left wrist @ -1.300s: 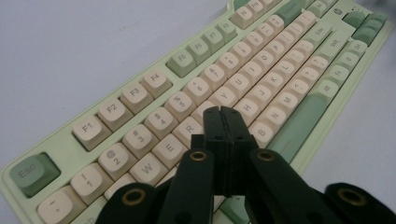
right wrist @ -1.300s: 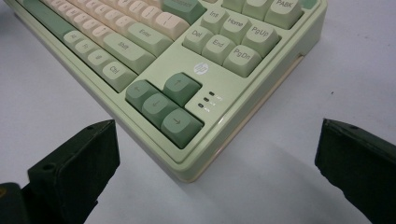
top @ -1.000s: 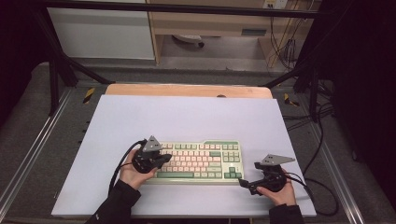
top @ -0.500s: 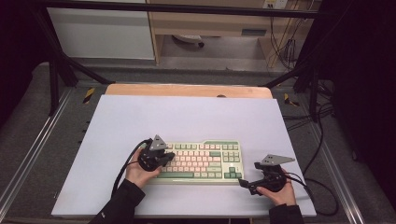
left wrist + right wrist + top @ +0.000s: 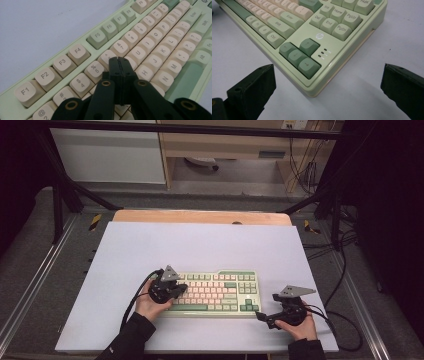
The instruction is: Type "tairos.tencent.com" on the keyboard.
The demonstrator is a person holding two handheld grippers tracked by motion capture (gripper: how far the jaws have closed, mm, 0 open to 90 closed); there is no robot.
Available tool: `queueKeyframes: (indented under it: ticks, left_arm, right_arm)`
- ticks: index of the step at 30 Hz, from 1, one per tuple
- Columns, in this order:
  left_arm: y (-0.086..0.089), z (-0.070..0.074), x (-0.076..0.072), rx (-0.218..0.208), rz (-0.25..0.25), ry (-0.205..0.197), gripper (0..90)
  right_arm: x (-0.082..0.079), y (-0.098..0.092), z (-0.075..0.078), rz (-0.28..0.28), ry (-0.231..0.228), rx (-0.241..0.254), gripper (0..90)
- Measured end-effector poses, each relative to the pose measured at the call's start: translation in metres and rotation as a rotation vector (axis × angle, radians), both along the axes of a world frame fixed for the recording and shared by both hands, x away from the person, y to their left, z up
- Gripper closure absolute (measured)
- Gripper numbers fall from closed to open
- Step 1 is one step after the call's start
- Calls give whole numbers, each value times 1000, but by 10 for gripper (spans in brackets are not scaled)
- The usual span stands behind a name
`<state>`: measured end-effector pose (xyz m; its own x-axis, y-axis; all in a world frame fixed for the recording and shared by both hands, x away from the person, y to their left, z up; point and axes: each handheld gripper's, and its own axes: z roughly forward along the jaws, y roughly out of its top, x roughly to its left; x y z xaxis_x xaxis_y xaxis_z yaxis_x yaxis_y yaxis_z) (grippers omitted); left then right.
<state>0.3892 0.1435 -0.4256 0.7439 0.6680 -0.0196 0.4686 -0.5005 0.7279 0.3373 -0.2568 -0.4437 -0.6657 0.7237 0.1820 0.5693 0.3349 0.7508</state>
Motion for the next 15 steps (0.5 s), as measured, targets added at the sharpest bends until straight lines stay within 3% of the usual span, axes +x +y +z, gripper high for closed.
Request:
queueKeyframes:
  ticks: [15]
  left_arm:
    - [10,13,-11,-22,-15,-21,899]
  right_arm:
    - [0,0,0,-2,2,1,5]
